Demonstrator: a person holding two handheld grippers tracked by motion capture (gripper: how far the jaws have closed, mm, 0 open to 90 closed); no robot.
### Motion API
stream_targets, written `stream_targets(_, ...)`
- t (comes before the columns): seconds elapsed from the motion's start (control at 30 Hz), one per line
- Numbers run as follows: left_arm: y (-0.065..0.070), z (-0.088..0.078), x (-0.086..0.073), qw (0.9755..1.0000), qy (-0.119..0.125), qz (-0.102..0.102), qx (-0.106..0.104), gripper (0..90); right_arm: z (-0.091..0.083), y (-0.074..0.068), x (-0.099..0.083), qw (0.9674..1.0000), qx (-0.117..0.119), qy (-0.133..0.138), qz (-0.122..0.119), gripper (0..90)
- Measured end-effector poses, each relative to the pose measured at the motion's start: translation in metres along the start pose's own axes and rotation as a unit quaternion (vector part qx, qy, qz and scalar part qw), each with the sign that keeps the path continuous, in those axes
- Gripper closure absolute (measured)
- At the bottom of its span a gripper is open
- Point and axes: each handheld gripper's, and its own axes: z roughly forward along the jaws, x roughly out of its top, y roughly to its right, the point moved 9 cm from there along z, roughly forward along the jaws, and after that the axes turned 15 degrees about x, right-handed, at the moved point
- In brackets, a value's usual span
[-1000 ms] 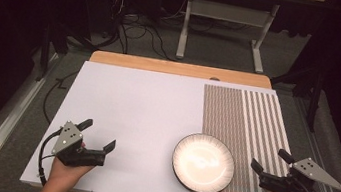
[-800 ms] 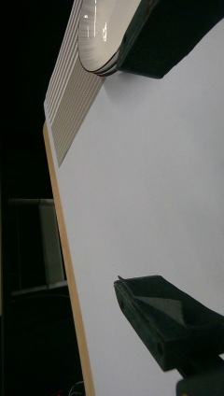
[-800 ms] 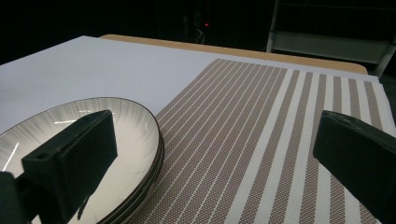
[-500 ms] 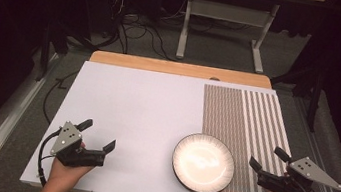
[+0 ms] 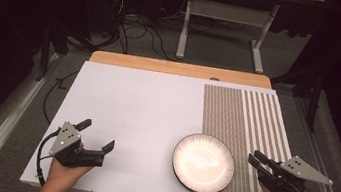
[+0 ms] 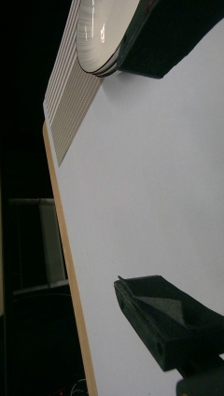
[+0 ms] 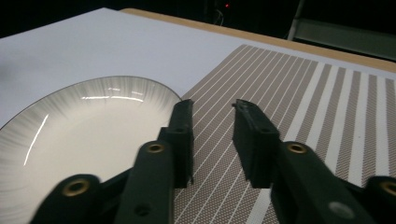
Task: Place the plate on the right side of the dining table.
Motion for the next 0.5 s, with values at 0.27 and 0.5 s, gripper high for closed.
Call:
stream_targets(0.27, -0.001, 0.0, 0.0, 1.0, 0.0, 0.0, 0.001, 0.3, 0.008, -0.006, -0.009, 0.9991, 0.021, -0.037, -0.004, 88.0)
stream_targets(0.5, -0.001, 0.0, 0.0, 1.0, 0.001, -0.001, 0.001, 0.3, 0.019, -0.01, -0.019, 0.9963, 0.041, -0.075, -0.011, 90.0)
